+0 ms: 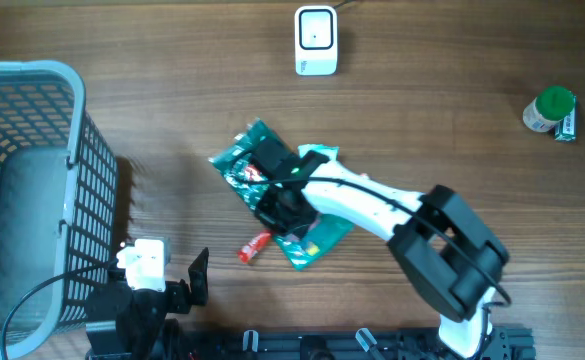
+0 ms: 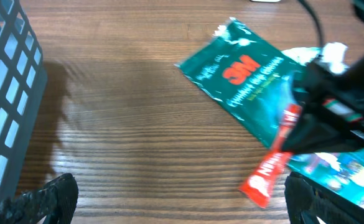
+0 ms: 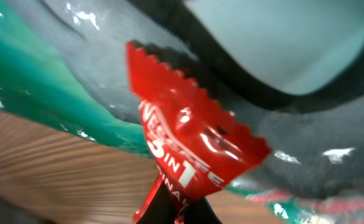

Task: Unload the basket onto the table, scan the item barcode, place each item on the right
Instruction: 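Reach the right gripper to the glove bag and grasp the Nescafe stick, then lift the Nescafe stick to the scanner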

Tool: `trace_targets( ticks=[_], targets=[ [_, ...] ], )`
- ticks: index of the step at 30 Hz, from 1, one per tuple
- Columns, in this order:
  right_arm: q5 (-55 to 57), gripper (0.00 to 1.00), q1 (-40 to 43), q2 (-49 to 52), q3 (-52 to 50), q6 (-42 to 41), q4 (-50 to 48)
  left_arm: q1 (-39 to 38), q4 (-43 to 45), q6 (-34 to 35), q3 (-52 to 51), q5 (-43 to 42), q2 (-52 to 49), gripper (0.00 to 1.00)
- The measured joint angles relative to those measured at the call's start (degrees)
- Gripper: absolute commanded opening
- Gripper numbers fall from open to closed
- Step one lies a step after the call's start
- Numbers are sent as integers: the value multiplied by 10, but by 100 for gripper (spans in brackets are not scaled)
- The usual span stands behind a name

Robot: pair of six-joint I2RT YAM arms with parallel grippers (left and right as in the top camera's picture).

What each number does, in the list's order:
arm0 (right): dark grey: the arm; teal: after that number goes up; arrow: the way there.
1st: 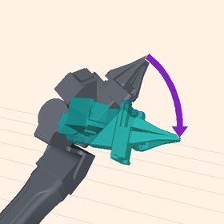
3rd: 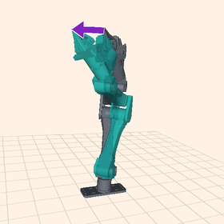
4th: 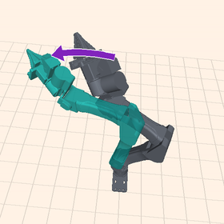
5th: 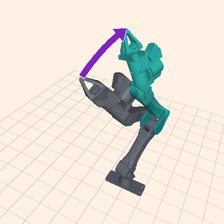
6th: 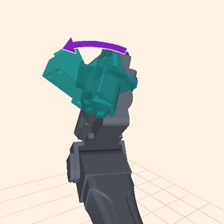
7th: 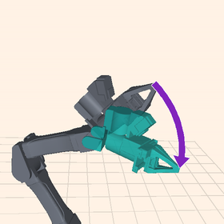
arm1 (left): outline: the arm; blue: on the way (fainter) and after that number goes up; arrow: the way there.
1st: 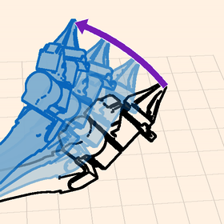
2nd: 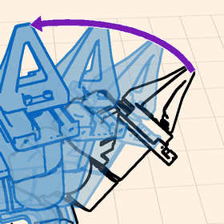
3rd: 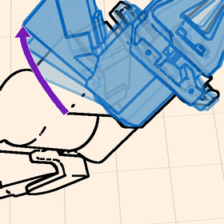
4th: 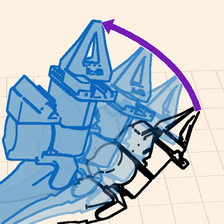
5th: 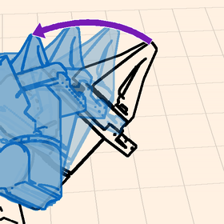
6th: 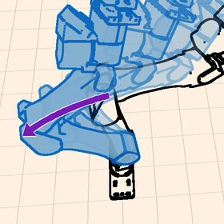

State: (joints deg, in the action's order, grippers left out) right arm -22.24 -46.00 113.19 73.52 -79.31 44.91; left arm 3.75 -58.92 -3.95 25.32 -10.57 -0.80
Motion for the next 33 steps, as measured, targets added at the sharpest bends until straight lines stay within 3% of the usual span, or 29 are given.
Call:
trace_targets(
  ticks=[5,8,14,16,24,33],
  targets=[
    [-229,4,106,-77,-5,-22,181,0,0,0,0,0,0,100],
    [-297,4,136,-79,-5,-73,180,0,0,0,0,0,0,100],
    [-360,4,245,-79,-7,-301,136,0,0,0,0,0,0,100],
    [-382,4,276,-79,-8,-341,92,0,0,0,0,0,0,100],
    [-459,4,384,-79,-8,-375,84,0,0,0,0,0,0,100],
    [-463,4,391,-79,-8,-367,84,0,0,0,0,0,0,100]
  ],
)
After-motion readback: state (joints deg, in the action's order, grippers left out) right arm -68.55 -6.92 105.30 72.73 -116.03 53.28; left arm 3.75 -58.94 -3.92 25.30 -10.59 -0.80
